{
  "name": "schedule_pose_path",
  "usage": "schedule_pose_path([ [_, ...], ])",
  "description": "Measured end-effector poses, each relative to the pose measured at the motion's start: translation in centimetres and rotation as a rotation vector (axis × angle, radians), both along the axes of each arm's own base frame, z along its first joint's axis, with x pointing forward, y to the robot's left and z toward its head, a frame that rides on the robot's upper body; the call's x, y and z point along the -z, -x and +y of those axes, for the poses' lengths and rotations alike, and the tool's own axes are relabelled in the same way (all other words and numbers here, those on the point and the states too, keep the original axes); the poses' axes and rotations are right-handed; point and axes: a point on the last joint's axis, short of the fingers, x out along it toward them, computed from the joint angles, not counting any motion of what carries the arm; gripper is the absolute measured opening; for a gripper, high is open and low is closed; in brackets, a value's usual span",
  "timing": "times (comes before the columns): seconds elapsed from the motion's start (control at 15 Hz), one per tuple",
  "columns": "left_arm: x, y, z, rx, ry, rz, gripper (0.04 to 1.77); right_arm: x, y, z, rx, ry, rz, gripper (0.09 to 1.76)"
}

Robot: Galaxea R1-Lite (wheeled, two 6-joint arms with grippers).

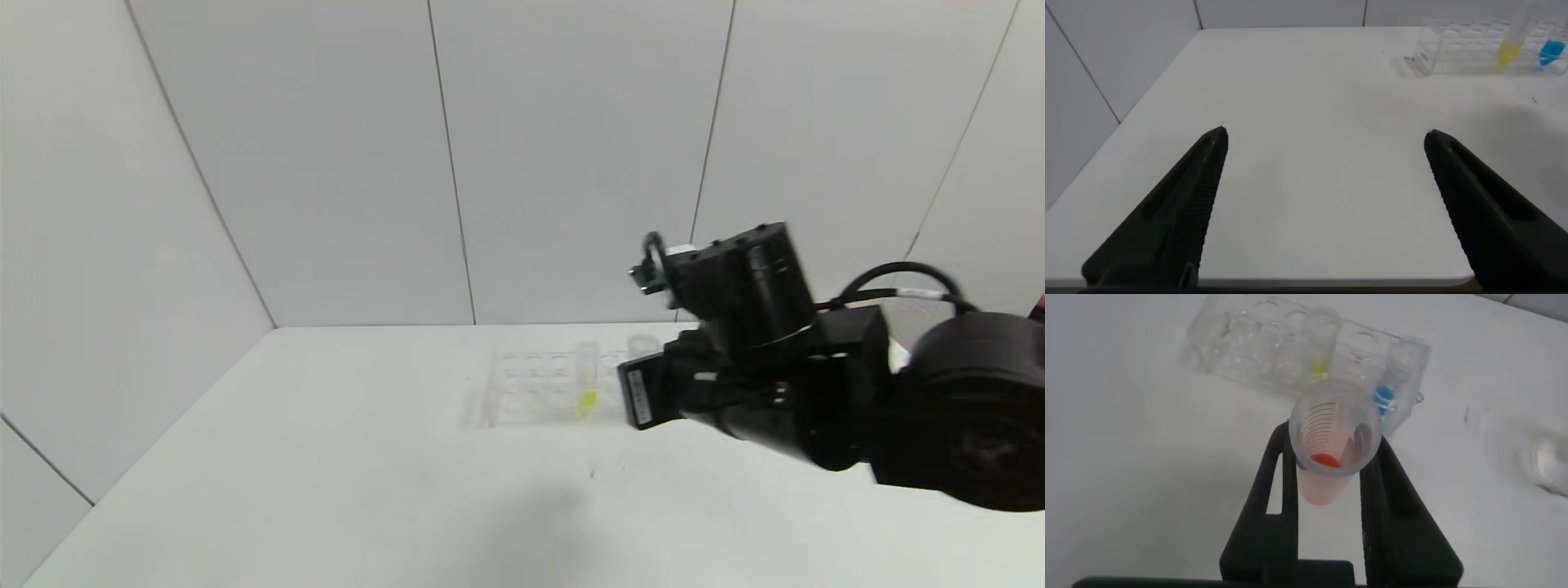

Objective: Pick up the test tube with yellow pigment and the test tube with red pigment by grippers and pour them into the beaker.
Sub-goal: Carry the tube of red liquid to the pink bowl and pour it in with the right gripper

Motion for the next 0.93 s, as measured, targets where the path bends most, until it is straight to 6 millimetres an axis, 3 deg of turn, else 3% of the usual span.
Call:
schedule_pose_path([
  [0.33,0.0,0.0,0.0,0.0,0.0,0.0,1.72,-2.0,-0.3,-12.7,-0.013,0.021,-0.006,0.5],
  [0.53,0.0,0.0,0.0,0.0,0.0,0.0,1.72,-2.4,-0.4,-18.6,-0.001,0.091,-0.026,0.5],
  [0.67,0.0,0.0,0.0,0.0,0.0,0.0,1.72,-2.3,-0.7,-21.3,-0.008,0.149,-0.034,0.5],
  [0.93,0.0,0.0,0.0,0.0,0.0,0.0,1.72,-2.5,-3.5,-24.1,0.004,0.249,-0.061,0.5],
])
